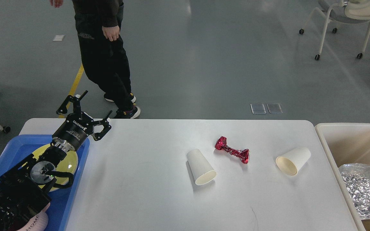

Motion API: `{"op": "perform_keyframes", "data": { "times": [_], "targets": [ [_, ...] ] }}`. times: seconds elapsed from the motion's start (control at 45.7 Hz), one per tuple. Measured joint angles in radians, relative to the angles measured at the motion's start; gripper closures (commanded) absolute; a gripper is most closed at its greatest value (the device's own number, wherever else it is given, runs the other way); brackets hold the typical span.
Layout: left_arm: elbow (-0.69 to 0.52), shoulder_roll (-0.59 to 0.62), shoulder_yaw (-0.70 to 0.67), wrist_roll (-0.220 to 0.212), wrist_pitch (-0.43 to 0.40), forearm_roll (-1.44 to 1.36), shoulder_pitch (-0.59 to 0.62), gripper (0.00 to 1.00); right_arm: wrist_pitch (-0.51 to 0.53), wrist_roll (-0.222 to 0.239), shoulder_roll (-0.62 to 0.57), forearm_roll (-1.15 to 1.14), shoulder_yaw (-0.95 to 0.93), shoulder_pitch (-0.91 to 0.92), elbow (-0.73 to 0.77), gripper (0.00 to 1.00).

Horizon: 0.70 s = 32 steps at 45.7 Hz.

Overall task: Tidy desktop
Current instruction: 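Drop the crumpled brown paper into the white bin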

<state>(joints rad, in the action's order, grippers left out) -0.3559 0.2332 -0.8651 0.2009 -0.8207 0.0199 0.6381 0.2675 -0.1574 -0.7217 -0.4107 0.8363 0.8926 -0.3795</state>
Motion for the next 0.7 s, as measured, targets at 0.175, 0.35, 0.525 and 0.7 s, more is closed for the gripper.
{"op": "perform_keyframes", "data": {
  "times": [0.175, 0.35, 0.525, 0.7],
  "targets": [
    [0.0, 0.0, 0.0, 0.0, 0.0, 0.0, 0.0, 0.0, -0.067, 0.009, 0.065, 0.013, -0.165, -0.126, 0.061, 0.0],
    [0.0, 0.0, 0.0, 0.0, 0.0, 0.0, 0.0, 0.0, -0.101, 0.02, 0.087, 0.013, -0.247, -0.174, 0.059, 0.0],
    [0.0, 0.0, 0.0, 0.0, 0.0, 0.0, 0.0, 0.0, -0.102, 0.021, 0.092, 0.012, -0.254, -0.175, 0.049, 0.0],
    [0.0, 0.0, 0.0, 0.0, 0.0, 0.0, 0.0, 0.0, -0.102, 0.02, 0.08, 0.008, -0.251, -0.111, -0.02, 0.0]
  ]
}}
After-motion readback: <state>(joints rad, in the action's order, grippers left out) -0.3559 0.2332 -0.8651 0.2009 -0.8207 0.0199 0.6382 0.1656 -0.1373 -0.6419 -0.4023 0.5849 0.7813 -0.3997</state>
